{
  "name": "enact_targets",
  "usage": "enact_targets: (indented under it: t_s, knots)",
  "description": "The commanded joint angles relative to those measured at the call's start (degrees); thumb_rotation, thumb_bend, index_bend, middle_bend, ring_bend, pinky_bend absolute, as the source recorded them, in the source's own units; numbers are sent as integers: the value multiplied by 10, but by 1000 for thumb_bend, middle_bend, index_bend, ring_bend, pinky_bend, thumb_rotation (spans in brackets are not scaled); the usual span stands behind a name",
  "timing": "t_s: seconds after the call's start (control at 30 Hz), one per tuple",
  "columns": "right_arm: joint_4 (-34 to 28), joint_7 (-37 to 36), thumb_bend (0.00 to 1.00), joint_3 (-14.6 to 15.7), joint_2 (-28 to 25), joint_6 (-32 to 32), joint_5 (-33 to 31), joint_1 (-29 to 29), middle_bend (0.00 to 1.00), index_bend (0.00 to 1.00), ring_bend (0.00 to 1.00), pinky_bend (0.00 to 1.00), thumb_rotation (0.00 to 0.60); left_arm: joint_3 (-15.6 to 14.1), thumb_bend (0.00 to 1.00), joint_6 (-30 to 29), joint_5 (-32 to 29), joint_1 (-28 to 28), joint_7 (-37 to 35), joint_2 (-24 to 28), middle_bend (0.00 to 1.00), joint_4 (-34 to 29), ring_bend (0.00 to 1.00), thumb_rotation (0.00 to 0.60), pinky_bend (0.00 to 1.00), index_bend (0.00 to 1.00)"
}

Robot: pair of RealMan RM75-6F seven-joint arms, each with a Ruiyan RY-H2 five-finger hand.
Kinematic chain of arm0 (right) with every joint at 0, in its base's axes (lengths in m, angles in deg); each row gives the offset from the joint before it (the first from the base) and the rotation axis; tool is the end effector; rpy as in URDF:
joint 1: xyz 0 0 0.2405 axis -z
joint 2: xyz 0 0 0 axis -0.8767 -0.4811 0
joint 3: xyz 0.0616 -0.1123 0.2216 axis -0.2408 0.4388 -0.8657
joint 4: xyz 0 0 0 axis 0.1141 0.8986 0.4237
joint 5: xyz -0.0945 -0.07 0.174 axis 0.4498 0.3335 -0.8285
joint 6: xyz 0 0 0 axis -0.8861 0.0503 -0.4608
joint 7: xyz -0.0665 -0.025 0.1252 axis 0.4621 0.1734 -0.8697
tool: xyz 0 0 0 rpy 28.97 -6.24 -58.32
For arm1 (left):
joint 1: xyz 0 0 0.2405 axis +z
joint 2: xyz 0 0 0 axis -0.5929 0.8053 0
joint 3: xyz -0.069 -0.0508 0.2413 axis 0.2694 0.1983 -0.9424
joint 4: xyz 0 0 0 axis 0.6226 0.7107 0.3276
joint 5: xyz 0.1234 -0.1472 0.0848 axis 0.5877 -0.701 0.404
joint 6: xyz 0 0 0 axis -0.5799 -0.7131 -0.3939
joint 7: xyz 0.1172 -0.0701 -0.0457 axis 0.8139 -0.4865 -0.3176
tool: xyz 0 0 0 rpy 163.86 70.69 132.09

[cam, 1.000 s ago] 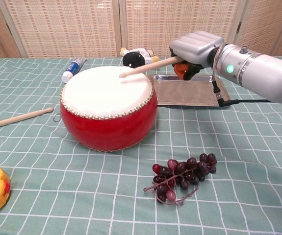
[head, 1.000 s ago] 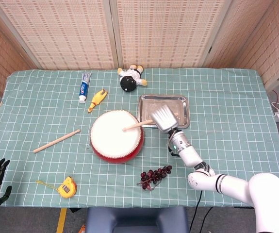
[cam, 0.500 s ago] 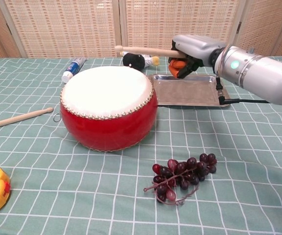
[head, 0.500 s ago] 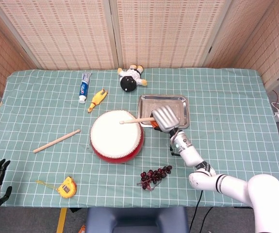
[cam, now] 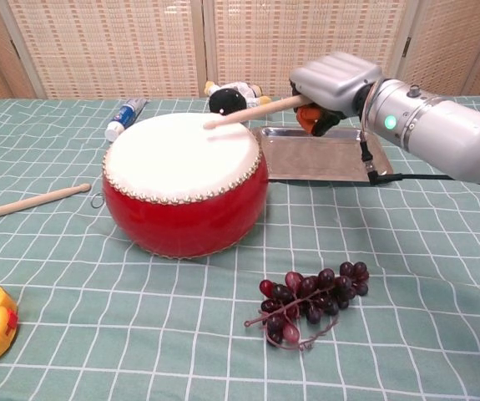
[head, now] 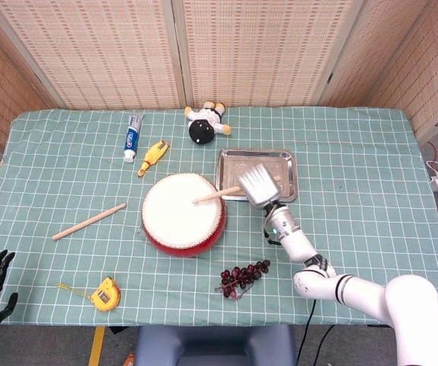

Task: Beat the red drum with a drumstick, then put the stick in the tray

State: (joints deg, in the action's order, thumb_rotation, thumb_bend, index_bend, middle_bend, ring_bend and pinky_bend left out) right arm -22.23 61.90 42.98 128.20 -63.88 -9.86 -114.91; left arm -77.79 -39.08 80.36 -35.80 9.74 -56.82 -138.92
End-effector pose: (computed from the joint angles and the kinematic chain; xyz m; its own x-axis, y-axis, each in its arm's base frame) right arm -0.1033 -0.4183 -0.0238 0.6495 0.0362 0.7595 -0.6818 -0.4143 0.6029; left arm -0.3831 0.1409 0.1244 0.4037 0.0606 0.9129 0.9061 0.1114 -0.4081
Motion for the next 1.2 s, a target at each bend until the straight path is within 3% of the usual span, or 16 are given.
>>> enact_targets:
  t_s: [0.03, 0.2, 0.43, 0.6, 0.9, 1.0, 1.2]
  knots:
    - [-9, -170, 723, -34, -21, -11, -14, 32, 1000, 1000, 1000, 1000, 600, 0, 369, 0, 1, -1, 1, 0, 0, -1, 0, 600, 0, 0]
    - [15, -172, 692, -29, -28, 33, -53, 41, 1000, 1000, 1000, 1000, 600, 0, 368, -1, 3, -2, 7, 2, 0, -6, 0, 600, 0, 0]
    - [116, -186, 583, -24, 6, 108, -85, 28, 999, 1000, 997, 1000, 600, 0, 369, -1, 0, -1, 17, 6, 0, -18, 0, 600, 0, 0]
    - [188, -213, 514, -22, 42, 149, -79, 11, 920, 976, 888, 974, 600, 1, 369, 1, -2, -2, 24, 9, 0, -24, 0, 600, 0, 0]
    - [309, -279, 380, -33, 105, 199, -62, -23, 597, 679, 509, 560, 600, 1, 369, 4, -5, -2, 31, 12, 0, -32, 0, 600, 0, 0]
    - [336, -305, 262, -42, 120, 206, -59, -31, 483, 559, 374, 356, 600, 2, 369, 3, -7, -1, 31, 12, 0, -32, 0, 600, 0, 0]
    - [360, -355, 195, -58, 125, 219, -54, -36, 380, 439, 270, 287, 600, 1, 369, 6, -9, 0, 29, 12, 0, -29, 0, 600, 0, 0]
